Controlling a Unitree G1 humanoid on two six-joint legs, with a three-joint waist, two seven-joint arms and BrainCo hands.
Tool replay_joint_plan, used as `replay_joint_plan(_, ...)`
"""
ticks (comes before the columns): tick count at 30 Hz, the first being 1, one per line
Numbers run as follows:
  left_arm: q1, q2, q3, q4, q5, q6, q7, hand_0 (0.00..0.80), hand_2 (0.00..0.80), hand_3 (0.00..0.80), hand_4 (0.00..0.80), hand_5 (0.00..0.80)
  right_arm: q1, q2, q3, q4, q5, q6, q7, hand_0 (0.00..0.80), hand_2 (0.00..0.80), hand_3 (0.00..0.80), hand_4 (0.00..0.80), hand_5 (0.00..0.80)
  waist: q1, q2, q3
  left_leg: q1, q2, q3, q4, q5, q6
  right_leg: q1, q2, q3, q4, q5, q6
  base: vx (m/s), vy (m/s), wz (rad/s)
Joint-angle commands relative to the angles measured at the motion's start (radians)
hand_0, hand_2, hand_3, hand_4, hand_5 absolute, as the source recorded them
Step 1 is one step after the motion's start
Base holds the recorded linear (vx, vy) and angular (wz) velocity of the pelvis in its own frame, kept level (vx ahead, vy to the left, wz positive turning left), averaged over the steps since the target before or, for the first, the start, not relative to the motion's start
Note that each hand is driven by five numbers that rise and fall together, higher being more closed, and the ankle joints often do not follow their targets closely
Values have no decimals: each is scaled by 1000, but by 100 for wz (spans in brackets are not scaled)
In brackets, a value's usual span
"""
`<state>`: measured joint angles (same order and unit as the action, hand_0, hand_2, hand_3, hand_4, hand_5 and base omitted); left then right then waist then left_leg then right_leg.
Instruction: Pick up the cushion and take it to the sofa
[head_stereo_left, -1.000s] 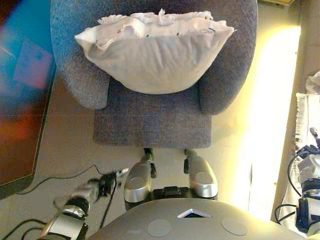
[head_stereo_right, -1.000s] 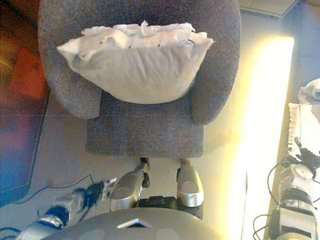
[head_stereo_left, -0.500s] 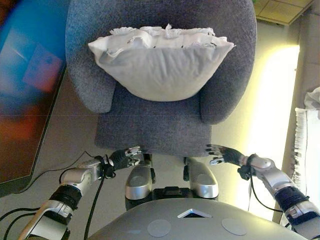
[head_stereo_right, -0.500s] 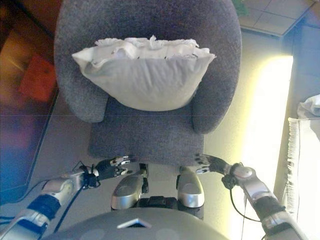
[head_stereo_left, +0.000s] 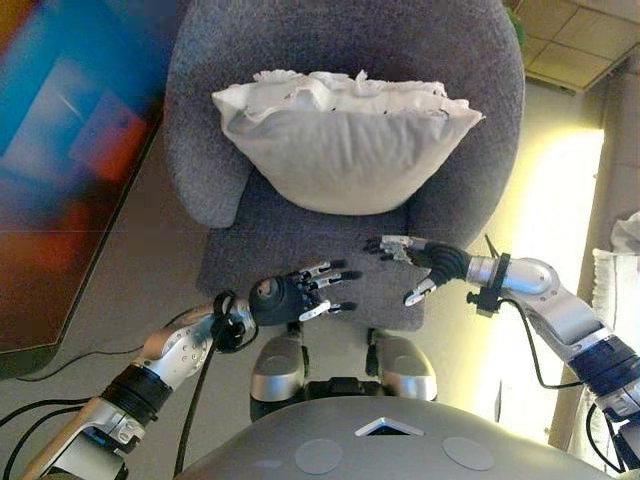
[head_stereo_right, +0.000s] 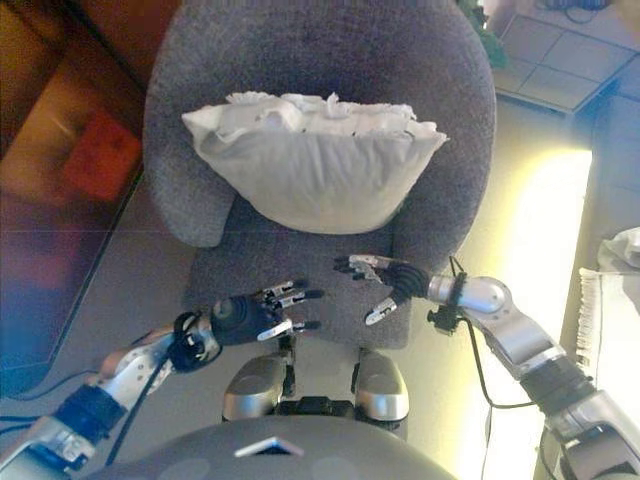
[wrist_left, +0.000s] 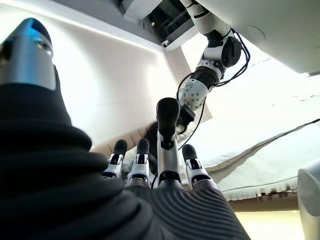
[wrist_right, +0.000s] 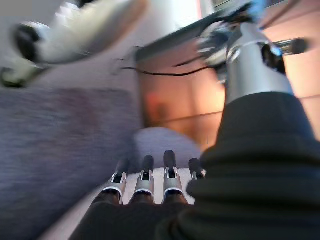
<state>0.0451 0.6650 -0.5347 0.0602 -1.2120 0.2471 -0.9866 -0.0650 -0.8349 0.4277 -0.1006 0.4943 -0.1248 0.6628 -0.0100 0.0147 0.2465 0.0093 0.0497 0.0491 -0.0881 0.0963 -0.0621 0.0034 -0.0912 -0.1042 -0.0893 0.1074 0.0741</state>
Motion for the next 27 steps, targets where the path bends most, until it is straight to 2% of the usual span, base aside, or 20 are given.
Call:
replay_joint_plan(1, 37, -40, 26, 11, -38, -41, 49, 0, 0, 0, 0, 0, 12, 21, -25, -70, 87, -94, -15, 0, 0, 0, 0, 0, 16, -60, -81, 42, -44, -5, 48, -167, 26, 12, -14, 27, 9, -57, 56, 121, 63, -2)
replay_joint_plan(5, 23, -106, 57, 57, 10, -119, 155, 0, 0, 0, 0, 0, -21, 81, -37, -36, -28, -81, -110, 0, 0, 0, 0, 0, 16, -54, -108, 82, -43, -2, 32, -169, 27, 47, -16, 28, 3, -64, 54, 116, 65, -2)
replay_joint_plan(7, -31, -133, 62, 111, 67, -177, 224, 0, 0, 0, 0, 0, -82, 94, -30, 15, -66, -50, -176, 0, 0, 0, 0, 0, 18, -53, -116, 103, -41, 1, 27, -169, 24, 67, -17, 22, 2, -67, 53, 108, 44, 0)
replay_joint_plan(10, -152, -176, 56, 224, 168, -273, 400, 0, 0, 0, 0, 0, -201, 125, -1, 112, -76, -2, -275, 0, 0, 0, 0, 0, 17, -53, -124, 128, -39, 3, 20, -170, 20, 91, -16, 12, 2, -72, 53, 109, 39, 0)
replay_joint_plan(14, -319, -287, 86, 374, 344, -368, 721, 0, 0, 0, 0, 0, -328, 238, 11, 254, -177, 75, -454, 0, 0, 0, 0, 0, 11, -49, -135, 159, -36, 12, 12, -171, 16, 120, -18, -5, 2, -77, 52, 115, 46, -1)
replay_joint_plan(17, -406, -372, 106, 485, 441, -381, 860, 0, 0, 0, 0, 0, -376, 325, 0, 378, -234, 112, -550, 0, 0, 0, 0, 0, 8, -49, -135, 171, -34, 21, 12, -171, 13, 134, -19, -17, 2, -79, 52, 62, 16, 0)
replay_joint_plan(19, -470, -417, 95, 574, 499, -368, 936, 0, 0, 0, 0, 0, -435, 369, 9, 471, -258, 174, -622, 0, 0, 0, 0, 0, 8, -50, -135, 178, -33, 24, 11, -169, 10, 143, -18, -26, 2, -77, 53, 59, -9, 1)
replay_joint_plan(23, -589, -433, 86, 700, 524, -312, 1004, 0, 0, 0, 0, 0, -547, 405, 56, 620, -231, 251, -698, 0, 0, 0, 0, 0, 4, -52, -128, 185, -30, 36, 10, -163, 2, 150, -16, -31, 2, -72, 53, 53, -19, 0)
replay_joint_plan(27, -637, -422, 89, 732, 525, -296, 998, 0, 0, 0, 0, 0, -586, 423, 47, 689, -214, 249, -747, 0, 0, 0, 0, 0, 5, -47, -117, 176, -31, 37, 9, -160, 0, 139, -14, -29, 2, -70, 52, -15, -15, 0)
